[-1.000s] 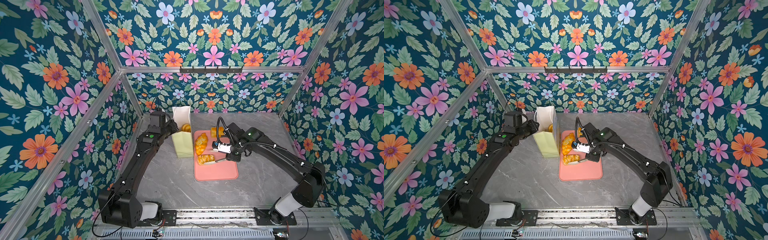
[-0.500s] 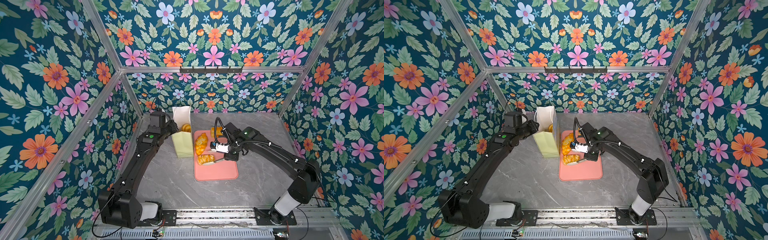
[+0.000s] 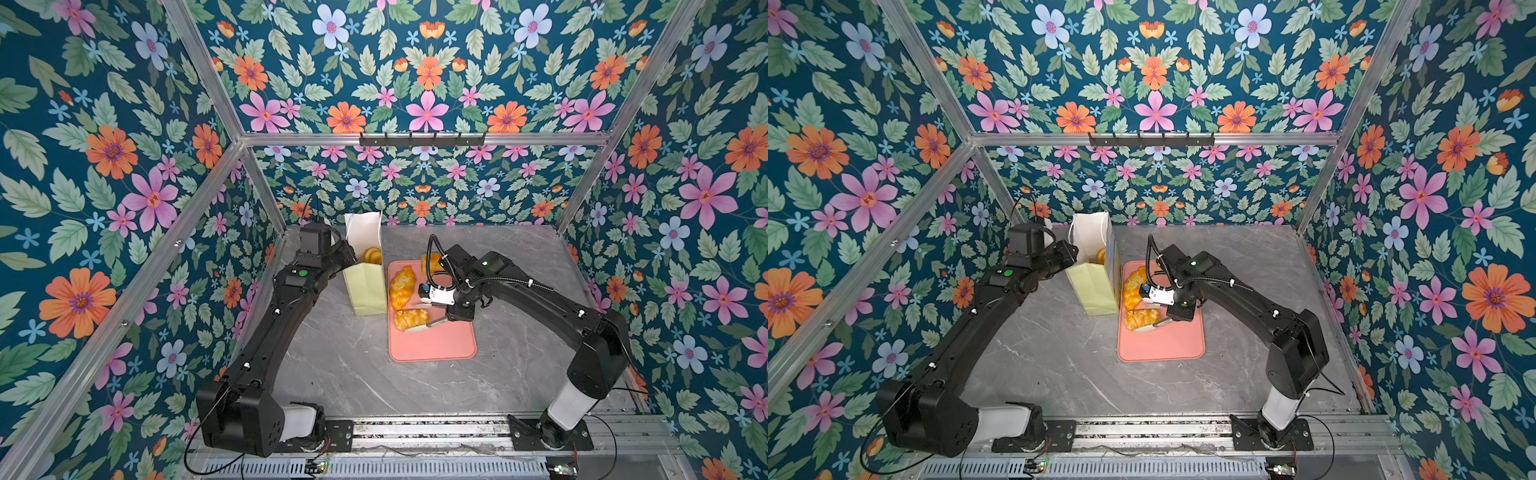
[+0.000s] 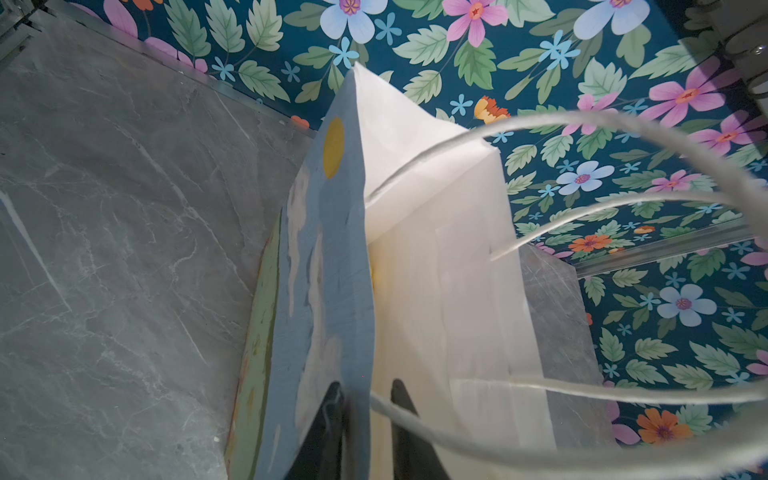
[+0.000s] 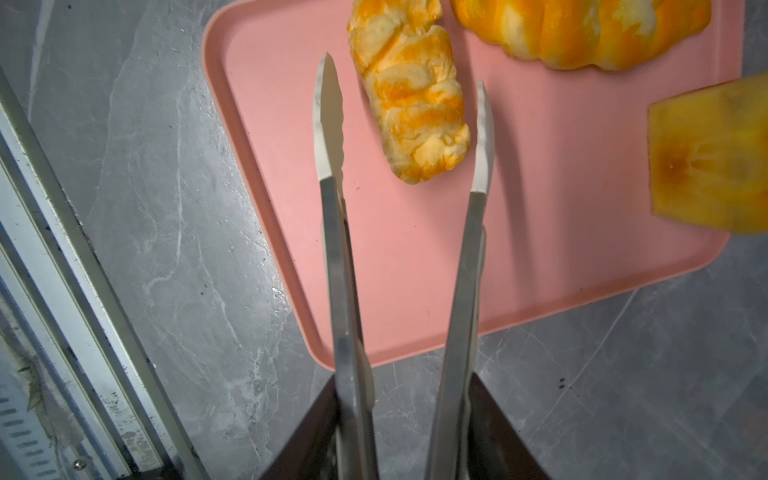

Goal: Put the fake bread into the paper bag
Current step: 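Position the open tongs over the braided loaf nearest the robot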

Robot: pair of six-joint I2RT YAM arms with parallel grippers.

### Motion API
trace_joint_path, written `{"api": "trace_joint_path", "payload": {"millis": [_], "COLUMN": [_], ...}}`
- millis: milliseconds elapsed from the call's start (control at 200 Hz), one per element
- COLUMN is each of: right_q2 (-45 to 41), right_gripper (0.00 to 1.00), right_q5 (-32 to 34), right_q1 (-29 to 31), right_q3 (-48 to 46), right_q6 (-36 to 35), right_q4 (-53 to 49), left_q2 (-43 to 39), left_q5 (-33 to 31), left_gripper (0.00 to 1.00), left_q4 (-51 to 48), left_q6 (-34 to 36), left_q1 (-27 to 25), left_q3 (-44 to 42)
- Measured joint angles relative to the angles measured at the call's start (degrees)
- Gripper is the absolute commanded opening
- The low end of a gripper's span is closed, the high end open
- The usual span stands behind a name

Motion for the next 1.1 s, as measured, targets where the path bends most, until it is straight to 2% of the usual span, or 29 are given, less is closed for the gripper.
{"api": "trace_joint_path", "payload": {"millis": [625,1100], "right_q2": [3.9,3.6], "right_gripper": [0.43,0.33], "right_q5": [-0.4,-0.4], "right_q1": [-0.2,-1.1], "right_q3": [2.0,0.9], "right_q6": [-0.5,-0.2], "right_q4": [0.2,0.6], "left_q2": [0.1,0.6], "left_q5": [0.2,0.3], "left_gripper": [0.21,0.21], "left_q4": [0.2,0.3], "left_q6": [0.0,0.0], "left_q1": [0.0,0.0], "left_q3": [0.2,0.2]}}
